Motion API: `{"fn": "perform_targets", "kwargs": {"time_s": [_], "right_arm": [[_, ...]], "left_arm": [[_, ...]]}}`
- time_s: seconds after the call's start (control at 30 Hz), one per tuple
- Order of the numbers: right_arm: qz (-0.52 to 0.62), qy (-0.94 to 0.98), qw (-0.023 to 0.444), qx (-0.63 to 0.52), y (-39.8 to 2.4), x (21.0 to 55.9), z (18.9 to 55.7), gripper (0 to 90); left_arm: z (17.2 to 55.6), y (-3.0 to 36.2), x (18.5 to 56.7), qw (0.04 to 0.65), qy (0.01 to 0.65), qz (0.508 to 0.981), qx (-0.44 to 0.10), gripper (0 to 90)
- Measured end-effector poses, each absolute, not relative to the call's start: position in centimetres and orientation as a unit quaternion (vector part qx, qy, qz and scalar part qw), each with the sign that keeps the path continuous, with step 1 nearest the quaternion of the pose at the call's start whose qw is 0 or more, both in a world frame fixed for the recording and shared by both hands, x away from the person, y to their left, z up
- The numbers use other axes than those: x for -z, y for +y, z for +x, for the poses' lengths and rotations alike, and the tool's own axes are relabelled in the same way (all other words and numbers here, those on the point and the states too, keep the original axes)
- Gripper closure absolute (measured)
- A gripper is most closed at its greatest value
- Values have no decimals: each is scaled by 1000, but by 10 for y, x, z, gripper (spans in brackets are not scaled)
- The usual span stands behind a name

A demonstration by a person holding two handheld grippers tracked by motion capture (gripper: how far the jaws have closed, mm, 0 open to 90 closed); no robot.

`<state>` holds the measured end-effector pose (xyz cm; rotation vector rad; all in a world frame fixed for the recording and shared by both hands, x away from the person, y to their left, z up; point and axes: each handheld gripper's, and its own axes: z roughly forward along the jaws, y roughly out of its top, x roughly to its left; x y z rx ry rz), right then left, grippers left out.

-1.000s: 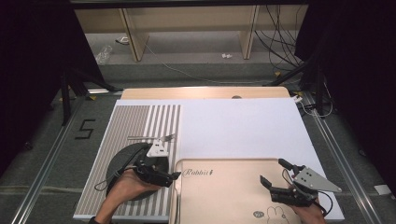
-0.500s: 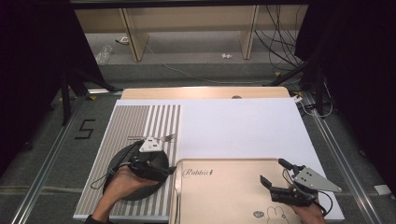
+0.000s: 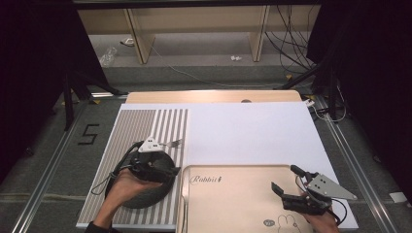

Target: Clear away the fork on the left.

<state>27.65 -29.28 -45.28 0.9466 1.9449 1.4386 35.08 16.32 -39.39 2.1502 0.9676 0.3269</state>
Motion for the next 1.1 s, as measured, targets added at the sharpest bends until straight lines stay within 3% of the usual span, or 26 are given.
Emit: {"fn": "perform_targets", "kwargs": {"time_s": [0.53, 1.1], "right_arm": [[354, 718, 269, -536, -291, 452, 274, 128], [356, 719, 267, -534, -292, 452, 274, 129]], "left_arm": [[379, 187, 391, 370, 400, 827, -141, 215], [453, 208, 412, 283, 412, 853, -150, 224]]}}
